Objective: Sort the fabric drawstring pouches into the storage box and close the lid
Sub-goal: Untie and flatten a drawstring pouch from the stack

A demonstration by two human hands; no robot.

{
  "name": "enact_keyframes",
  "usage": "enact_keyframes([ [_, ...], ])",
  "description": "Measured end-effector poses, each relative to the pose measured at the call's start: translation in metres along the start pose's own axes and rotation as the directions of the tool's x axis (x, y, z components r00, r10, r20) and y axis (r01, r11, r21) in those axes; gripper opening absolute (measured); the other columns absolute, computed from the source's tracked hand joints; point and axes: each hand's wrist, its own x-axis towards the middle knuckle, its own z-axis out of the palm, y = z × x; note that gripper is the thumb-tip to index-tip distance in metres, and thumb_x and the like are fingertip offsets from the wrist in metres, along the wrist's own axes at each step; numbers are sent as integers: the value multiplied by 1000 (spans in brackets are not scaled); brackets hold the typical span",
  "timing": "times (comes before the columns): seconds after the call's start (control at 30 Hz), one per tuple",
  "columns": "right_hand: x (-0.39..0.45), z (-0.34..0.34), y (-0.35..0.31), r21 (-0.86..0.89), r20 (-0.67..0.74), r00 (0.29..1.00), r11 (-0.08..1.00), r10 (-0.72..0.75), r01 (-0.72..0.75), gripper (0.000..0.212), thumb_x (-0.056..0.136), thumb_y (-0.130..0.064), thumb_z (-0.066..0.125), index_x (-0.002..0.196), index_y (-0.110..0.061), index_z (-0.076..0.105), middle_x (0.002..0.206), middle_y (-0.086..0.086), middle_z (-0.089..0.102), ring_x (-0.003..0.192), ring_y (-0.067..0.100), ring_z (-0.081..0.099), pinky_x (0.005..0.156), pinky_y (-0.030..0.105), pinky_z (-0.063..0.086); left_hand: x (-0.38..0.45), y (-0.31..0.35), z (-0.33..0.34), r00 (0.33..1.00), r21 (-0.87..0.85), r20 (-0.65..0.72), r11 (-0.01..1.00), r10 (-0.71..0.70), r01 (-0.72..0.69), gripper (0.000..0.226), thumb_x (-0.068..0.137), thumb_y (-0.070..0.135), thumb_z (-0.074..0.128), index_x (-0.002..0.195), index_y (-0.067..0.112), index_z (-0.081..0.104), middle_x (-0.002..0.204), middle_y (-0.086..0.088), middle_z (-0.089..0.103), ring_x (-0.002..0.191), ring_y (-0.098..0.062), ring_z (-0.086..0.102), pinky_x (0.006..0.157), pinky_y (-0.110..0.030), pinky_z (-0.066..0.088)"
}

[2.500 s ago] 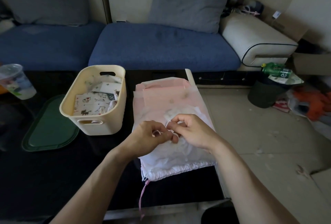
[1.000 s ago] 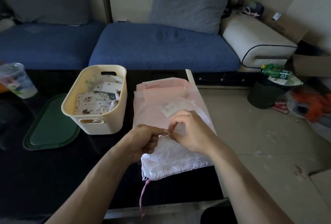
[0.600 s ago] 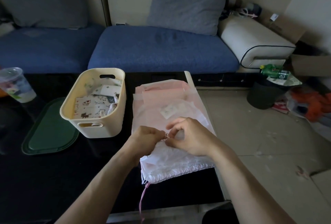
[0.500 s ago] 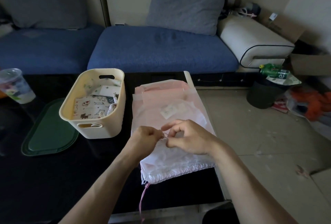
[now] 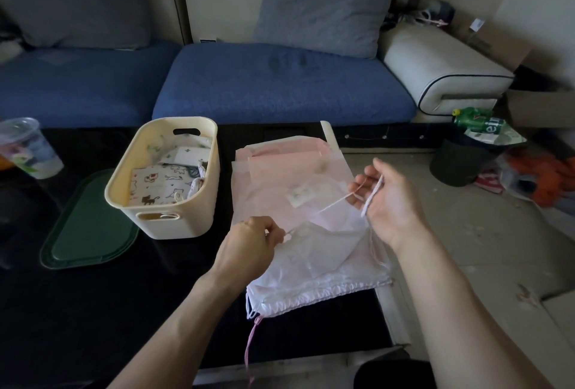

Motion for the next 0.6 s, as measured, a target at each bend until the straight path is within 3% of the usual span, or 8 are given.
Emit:
enact_keyframes([
  [0.03, 3, -3, -3, -62, -19, 1000, 998, -16, 14, 23, 99, -31, 55, 84, -14, 59, 74, 4, 62, 72, 20, 63, 73, 35, 50, -1, 0, -1, 1000, -9, 12, 1000, 10, -10, 22, 97, 28, 60, 84, 14, 70, 60, 9, 63, 45, -3, 52, 41, -16, 33],
  [0.1, 9, -14, -6, -481, -39, 995, 874, -93, 62, 25, 98, -35, 58, 98, -11, 63, 92, 11, 67, 89, 28, 66, 83, 43, 52, -3, 1, -3, 998, -3, 30, 999, 47, -47, 21, 97, 28, 60, 84, 15, 71, 63, 6, 65, 48, -7, 55, 42, -19, 36],
  [0.2, 15, -32, -8, -981, -5, 981, 189, -196, 33, 35, 91, -43, 66, 96, -8, 63, 109, 18, 65, 103, 36, 63, 94, 48, 52, -7, 1, -4, 994, -2, 73, 997, 81, -81, 19, 97, 31, 60, 86, 19, 70, 69, 3, 69, 53, -14, 58, 52, -31, 46],
  [0.27, 17, -36, -9, -1000, -23, 960, 7, -280, -22, 36, 90, -40, 66, 109, -11, 59, 121, 15, 63, 110, 35, 60, 95, 46, 51, -8, 1, -4, 987, -5, 109, 993, 115, -115, 20, 97, 32, 60, 87, 17, 70, 72, 4, 70, 56, -13, 59, 56, -33, 49],
  [0.37, 15, -30, -6, -987, 58, 941, 120, -333, 104, 44, 92, -35, 67, 130, -16, 53, 120, 3, 62, 113, 29, 61, 91, 37, 48, -9, 1, -5, 978, -5, 131, 987, 161, -161, 24, 96, 34, 62, 86, 14, 71, 73, 6, 69, 62, -8, 59, 58, -26, 46],
  [0.43, 10, -21, -2, -894, 252, 910, 280, -328, 349, 21, 92, -26, 68, 112, -25, 66, 100, -7, 68, 97, 18, 67, 84, 35, 53, -9, 2, -5, 975, -14, 131, 984, 179, -179, 25, 96, 34, 62, 86, 13, 71, 68, 9, 66, 57, -4, 54, 52, -17, 37],
  [0.53, -6, -4, 13, -756, 592, 805, 317, -39, 572, 12, 94, -23, 68, 103, -27, 74, 98, -12, 73, 91, -1, 67, 86, 21, 51, -10, 5, -6, 973, -34, 133, 982, 191, -188, 25, 96, 34, 62, 85, 13, 71, 56, 12, 56, 51, -1, 50, 49, -16, 32],
  [0.6, -12, 4, 28, -766, 626, 764, 315, 160, 561, 15, 95, -29, 68, 108, -25, 75, 104, -12, 75, 97, 0, 68, 92, 23, 52, -10, 6, -8, 973, -49, 129, 981, 194, -189, 28, 96, 37, 63, 81, 15, 70, 50, 11, 51, 47, -2, 48, 47, -17, 30],
])
